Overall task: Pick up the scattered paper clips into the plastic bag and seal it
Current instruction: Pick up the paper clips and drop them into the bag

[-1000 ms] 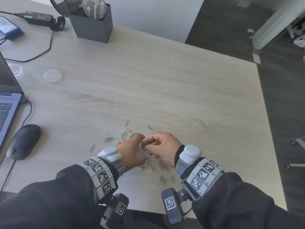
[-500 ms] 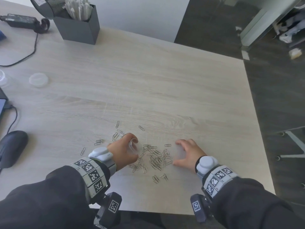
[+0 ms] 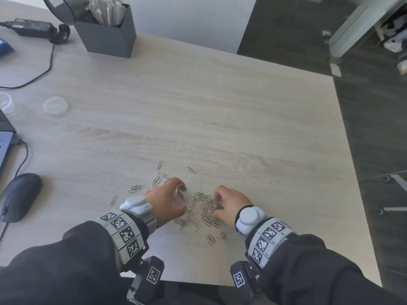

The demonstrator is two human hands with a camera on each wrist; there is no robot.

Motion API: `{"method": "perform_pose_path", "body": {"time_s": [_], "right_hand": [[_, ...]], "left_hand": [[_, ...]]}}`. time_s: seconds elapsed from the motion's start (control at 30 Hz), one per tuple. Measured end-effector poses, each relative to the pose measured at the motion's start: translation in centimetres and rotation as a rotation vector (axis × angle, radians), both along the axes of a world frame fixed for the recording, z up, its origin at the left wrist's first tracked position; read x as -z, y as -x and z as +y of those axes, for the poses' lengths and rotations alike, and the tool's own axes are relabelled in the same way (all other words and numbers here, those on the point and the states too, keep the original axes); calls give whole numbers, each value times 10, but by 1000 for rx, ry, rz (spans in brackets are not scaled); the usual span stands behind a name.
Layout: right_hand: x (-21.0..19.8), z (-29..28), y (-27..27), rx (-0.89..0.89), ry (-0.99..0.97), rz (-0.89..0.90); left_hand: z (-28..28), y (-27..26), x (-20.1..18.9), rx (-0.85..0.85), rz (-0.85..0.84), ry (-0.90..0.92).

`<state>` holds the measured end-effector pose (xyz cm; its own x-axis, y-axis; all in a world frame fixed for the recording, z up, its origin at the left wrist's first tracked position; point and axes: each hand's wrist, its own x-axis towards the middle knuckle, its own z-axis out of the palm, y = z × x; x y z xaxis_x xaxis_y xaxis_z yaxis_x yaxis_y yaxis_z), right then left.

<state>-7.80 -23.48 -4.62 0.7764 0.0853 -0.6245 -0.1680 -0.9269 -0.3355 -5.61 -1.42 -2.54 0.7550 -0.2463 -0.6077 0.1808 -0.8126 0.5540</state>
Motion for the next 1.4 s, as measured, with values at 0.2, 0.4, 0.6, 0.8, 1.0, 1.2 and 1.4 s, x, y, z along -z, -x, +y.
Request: {"method": "perform_pose_path", "body": {"time_s": [0.2,0.4,0.6,0.8,1.0,1.2,1.4], "right_hand": [[6,-1,2,53,-47,-52],[4,1,15,-91,-22,-65],[10,8,11,-121,-16,-112],[12,9,4,-98,-29,-127],[12,13,-5,-52,-23,-147],[11,13,-18,-48,-6,-95],[6,8,-17,-4,-66,-126]], "left_hand": [[3,-1,0,-8,-11,23],[6,0,1,-19,-28,17],[7,-1,3,-24,-38,5],[6,-2,3,-20,-47,17],[8,-2,4,18,-42,2],[7,-1,4,6,-29,19],[9,-1,3,5,-11,24]]}}
